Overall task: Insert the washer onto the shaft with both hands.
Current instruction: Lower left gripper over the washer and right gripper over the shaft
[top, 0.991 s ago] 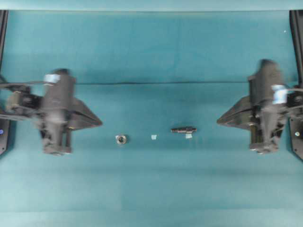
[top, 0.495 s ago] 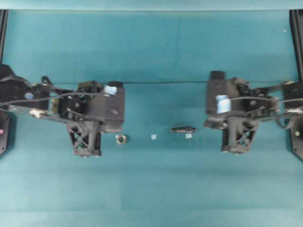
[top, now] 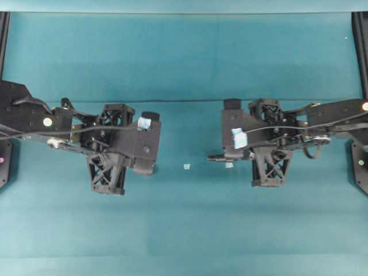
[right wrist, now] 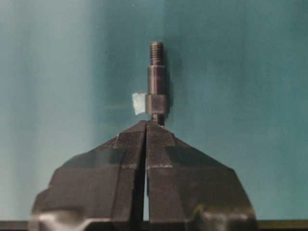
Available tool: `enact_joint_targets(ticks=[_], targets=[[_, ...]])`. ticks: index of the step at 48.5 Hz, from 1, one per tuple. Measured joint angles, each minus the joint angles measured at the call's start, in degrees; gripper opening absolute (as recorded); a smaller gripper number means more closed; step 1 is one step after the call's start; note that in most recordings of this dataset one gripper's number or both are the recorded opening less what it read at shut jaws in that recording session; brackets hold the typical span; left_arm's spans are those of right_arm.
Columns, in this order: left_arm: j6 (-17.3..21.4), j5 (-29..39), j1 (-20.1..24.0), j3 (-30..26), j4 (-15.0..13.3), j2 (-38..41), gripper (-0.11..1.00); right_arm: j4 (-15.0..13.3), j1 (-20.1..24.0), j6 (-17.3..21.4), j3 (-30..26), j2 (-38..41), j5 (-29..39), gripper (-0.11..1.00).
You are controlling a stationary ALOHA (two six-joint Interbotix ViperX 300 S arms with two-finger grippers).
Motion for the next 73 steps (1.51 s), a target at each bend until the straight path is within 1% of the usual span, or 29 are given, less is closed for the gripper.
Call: enact_joint_targets(ticks=[7, 10, 12, 16, 17, 19, 23, 25, 27, 28, 32, 42, 60, 65, 73], targets=[[0.00, -0.26, 0.09, 0.35, 0.00, 0.44, 0.03, -0.09, -0.44, -0.09, -0.44, 1.23, -0.09, 0.00], [-0.09, -0.35, 0.09, 0.53, 0.00, 0.62, 0.03, 0.00, -0.62, -0.09, -0.53, 1.76, -0.18, 0.08], [-0.18, -0.62, 0.00, 0.62, 0.00, 0.79, 0.07, -0.09, -0.88, -0.09, -0.53, 2.11, -0.18, 0.15], [-0.18, -1.41, 0.00, 0.70, 0.00, 1.14, 0.24, -0.09, -1.14, -0.09, -0.62, 2.72, -0.18, 0.36], [-0.26, -1.85, 0.09, 0.79, 0.00, 1.32, 0.32, 0.00, -1.23, -0.09, -0.62, 2.90, -0.18, 0.42], [-0.18, -2.37, 0.09, 0.97, 0.09, 1.49, 0.44, -0.09, -1.32, -0.09, -0.62, 3.25, -0.26, 0.55], [0.35, -3.08, 0.09, 1.23, 0.09, 1.85, 0.70, -0.09, -1.58, -0.09, -0.62, 3.96, -0.26, 0.79], [0.44, -3.52, 0.09, 1.49, 0.00, 2.20, 0.81, -0.09, -1.67, -0.09, -0.62, 4.39, -0.26, 0.88], [0.44, -3.78, 0.09, 1.76, 0.00, 2.64, 0.90, -0.18, -1.67, -0.09, -0.62, 4.92, -0.35, 0.95], [0.44, -3.96, 0.09, 1.85, 0.09, 2.90, 0.91, -0.18, -1.67, -0.09, -0.62, 5.01, -0.44, 0.96], [0.44, -4.57, 0.18, 2.20, 0.09, 3.96, 0.86, -0.26, -1.67, -0.09, -0.62, 5.98, -1.32, 0.94], [0.35, -7.73, 0.44, 2.37, 0.00, 6.33, 0.87, -0.35, -1.67, -0.09, -0.62, 8.00, -4.92, 0.94], [-0.18, -11.16, 0.97, 2.29, 0.09, 11.16, 0.86, -0.35, -1.67, -0.09, -0.62, 10.72, -6.15, 0.94], [-0.79, -11.34, 0.97, 2.37, 0.09, 11.87, 0.86, -0.35, -1.67, -0.09, -0.62, 11.25, -6.33, 0.94], [-3.43, -11.51, 0.79, 2.64, 0.09, 12.13, 0.86, -0.35, -1.67, -0.09, -0.70, 11.78, -6.86, 0.94]])
